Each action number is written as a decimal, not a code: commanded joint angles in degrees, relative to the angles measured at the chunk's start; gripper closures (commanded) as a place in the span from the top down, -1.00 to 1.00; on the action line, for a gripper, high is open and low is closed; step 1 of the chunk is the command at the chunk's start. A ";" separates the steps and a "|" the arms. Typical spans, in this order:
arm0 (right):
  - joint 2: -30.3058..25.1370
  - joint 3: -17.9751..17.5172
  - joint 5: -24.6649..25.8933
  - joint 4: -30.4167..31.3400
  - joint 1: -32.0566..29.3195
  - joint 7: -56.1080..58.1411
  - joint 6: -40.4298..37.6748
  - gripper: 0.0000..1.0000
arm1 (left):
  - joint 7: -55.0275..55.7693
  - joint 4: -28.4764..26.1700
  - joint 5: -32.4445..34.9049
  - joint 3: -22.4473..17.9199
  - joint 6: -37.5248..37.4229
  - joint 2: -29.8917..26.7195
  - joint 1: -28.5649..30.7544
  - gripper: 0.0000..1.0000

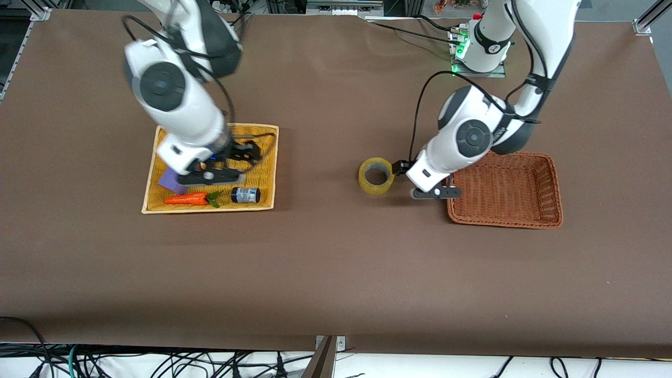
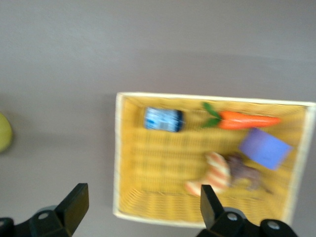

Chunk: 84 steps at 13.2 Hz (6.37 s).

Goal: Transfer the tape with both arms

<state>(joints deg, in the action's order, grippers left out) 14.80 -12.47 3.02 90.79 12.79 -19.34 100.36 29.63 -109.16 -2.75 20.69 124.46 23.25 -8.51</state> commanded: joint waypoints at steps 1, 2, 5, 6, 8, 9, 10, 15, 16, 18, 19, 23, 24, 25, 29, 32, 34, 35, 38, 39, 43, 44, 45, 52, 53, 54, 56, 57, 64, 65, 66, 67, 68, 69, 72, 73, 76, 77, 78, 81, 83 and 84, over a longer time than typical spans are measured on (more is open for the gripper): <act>-7.05 6.38 -2.58 4.48 -0.84 12.87 -2.71 0.99 | 4.37 -3.50 3.27 -0.30 2.79 -1.10 -2.73 1.00; -9.24 8.32 -2.49 6.23 -0.84 15.96 -2.71 0.99 | 5.08 -6.04 3.28 -0.13 6.20 -1.36 -3.17 1.00; -14.96 13.42 -2.49 10.72 -0.84 22.74 -2.89 0.99 | 10.24 -11.07 3.36 2.16 17.63 0.90 -3.18 1.00; -15.85 14.92 -2.49 11.25 -0.84 24.15 -3.76 0.99 | 11.75 -11.07 4.23 2.51 18.27 2.05 -3.44 1.00; -16.82 16.42 -2.49 11.25 -0.84 25.05 -5.17 0.99 | 17.17 -11.25 10.72 3.21 19.94 3.64 -3.44 1.00; -17.08 16.43 -2.49 11.34 -0.84 25.05 -5.26 0.99 | 20.69 -11.16 13.97 4.00 19.94 4.77 -3.53 1.00; -17.17 16.51 -2.49 11.34 -0.84 24.96 -5.44 0.99 | 23.16 -10.90 17.48 4.18 19.94 5.57 -3.53 1.00; -16.91 17.21 -2.49 10.81 -0.75 24.96 -6.67 0.99 | 29.77 -8.88 22.35 4.01 20.47 8.91 -2.83 0.01; -17.00 17.22 -2.49 10.64 -0.75 24.96 -6.67 0.99 | 29.26 -8.01 22.35 3.57 20.47 9.26 -2.39 0.23; -17.00 17.22 -2.49 10.64 -0.75 25.05 -6.67 0.99 | 29.25 -6.08 22.09 3.30 20.12 9.62 -0.64 0.54; -16.91 17.22 -2.49 10.55 -0.75 25.05 -6.67 0.99 | 29.25 -5.54 21.39 3.39 19.77 9.36 -0.46 0.64; -16.91 18.01 -2.40 9.85 -0.84 25.05 -6.76 0.99 | 28.03 -2.03 15.61 3.48 16.27 9.44 -0.37 0.89; -16.73 17.92 -2.40 9.06 -0.75 24.87 -6.76 0.99 | 26.11 -1.06 14.45 3.39 15.12 9.44 -0.37 0.88; -16.65 17.92 -2.40 8.88 -0.75 24.61 -6.76 0.99 | 24.96 -0.97 14.35 3.39 15.02 9.53 -0.37 0.80; -16.73 17.92 -2.40 8.88 -0.66 24.17 -7.98 0.99 | 24.42 -0.97 15.05 3.30 15.02 10.50 -0.45 -0.11; -16.82 17.92 -2.49 8.88 -0.75 24.08 -8.69 0.99 | 24.42 -0.97 15.23 3.30 15.55 11.37 -0.45 -0.82; -16.73 18.01 -2.49 8.79 -0.75 24.17 -8.69 0.99 | 24.51 -0.88 15.14 3.30 15.46 11.20 -0.45 -1.00; -16.65 18.01 -2.49 8.79 -0.75 24.26 -8.69 0.99 | 24.59 -0.79 15.05 3.30 15.46 11.11 -0.37 -1.00; -16.73 19.31 -2.40 7.04 -0.84 25.04 -8.69 0.99 | 22.07 1.83 14.35 3.48 10.22 8.93 0.60 -1.00; -16.73 19.85 -2.40 6.60 -0.84 25.05 -8.69 0.99 | 17.87 3.93 14.18 3.48 4.44 7.44 0.69 -1.00; -16.65 20.03 -2.31 6.42 -0.84 25.22 -8.60 0.99 | -1.18 7.56 9.71 -0.62 -11.94 -1.69 1.83 -1.00; -16.65 20.12 -2.23 6.42 -0.84 25.22 -8.60 0.99 | -7.86 7.56 7.87 -3.70 -13.96 -3.63 1.83 -1.00; -16.65 20.03 -2.05 6.42 -0.84 25.14 -8.60 0.99 | -14.71 7.30 7.15 -6.95 -15.55 -4.96 1.83 -1.00; -16.65 20.03 -2.23 6.42 -0.84 25.05 -8.60 0.99 | -41.73 0.81 7.14 -23.31 -10.32 -6.73 1.92 -1.00; -16.65 20.03 -2.14 6.42 -0.84 25.05 -8.60 0.99 | -43.85 -1.21 7.14 -24.81 -7.25 -6.73 2.01 -1.00; -16.65 20.03 -2.22 6.42 -0.84 25.05 -8.60 0.99 | -45.18 -3.75 7.14 -25.52 -3.74 -6.73 2.01 -1.00; -16.65 20.03 -2.23 6.42 -0.84 25.05 -8.60 0.99 | -46.68 -8.85 7.14 -26.49 3.91 -6.73 2.45 -1.00; -16.65 20.12 -2.14 6.42 -0.84 25.05 -8.60 0.99 | -46.69 -10.36 7.14 -26.75 7.17 -6.47 2.53 -1.00; -16.65 20.12 -2.22 6.33 -0.84 25.05 -8.60 0.99 | -46.60 -9.67 7.14 -26.93 14.13 -1.64 3.77 -1.00; -16.65 20.12 -2.14 6.33 -0.84 25.05 -8.60 0.99 | -46.60 -9.58 7.14 -26.93 15.19 -0.76 3.77 -1.00; -16.65 20.03 -2.14 6.33 -0.84 25.05 -8.60 0.99 | -46.51 -9.06 7.14 -26.93 15.54 -0.23 3.77 -0.70; -16.65 20.12 -2.14 6.33 -0.84 25.05 -8.60 0.99 | -46.34 -8.18 7.14 -26.93 15.37 0.12 3.77 -0.20; -16.65 20.03 -2.14 6.33 -0.84 25.05 -8.60 0.99 | -45.81 -8.00 7.06 -26.84 15.29 0.13 3.77 -0.03; -16.65 20.12 -2.14 6.33 -0.84 25.05 -8.60 0.99 | -45.81 -7.30 7.06 -26.84 14.76 -0.05 3.77 0.36; -16.65 20.03 -2.05 6.33 -0.84 25.05 -8.60 0.99 | -45.63 -3.71 1.73 -26.49 5.14 -2.24 3.68 0.98; -16.65 20.12 -2.05 6.33 -0.84 25.05 -8.60 0.99 | -45.54 -0.47 -2.66 -26.49 -1.44 -3.20 3.59 0.99; -16.65 20.12 -2.05 6.24 -0.84 25.05 -8.60 0.99 | -40.21 13.05 -6.57 -26.49 -22.18 -4.79 3.42 1.00; -16.65 20.12 -2.05 6.24 -0.84 25.05 -8.60 0.99 | -36.70 17.27 -6.39 -26.49 -27.46 -4.88 3.33 1.00; -16.65 20.12 -2.05 6.24 -0.84 25.05 -8.60 0.99 | -33.10 20.27 -6.30 -26.41 -31.87 -5.40 3.07 1.00; -16.65 20.12 -2.05 6.24 -0.84 25.05 -8.60 0.99 | -30.34 23.46 -3.94 -26.23 -35.78 -11.19 2.97 1.00; -16.65 20.12 -2.14 6.07 -0.84 25.05 -8.60 0.99 | -30.69 24.17 -3.23 -26.67 -36.39 -14.80 3.15 1.00; -16.65 20.12 -2.05 5.81 -0.84 25.05 -8.60 0.99 | -30.43 24.17 -3.23 -26.76 -38.40 -17.16 3.15 1.00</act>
<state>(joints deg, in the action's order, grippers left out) -1.22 7.45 1.44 97.38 11.92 5.04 92.77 -1.53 -84.98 -7.36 -5.93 88.81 10.09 -5.39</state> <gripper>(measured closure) 0.000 0.000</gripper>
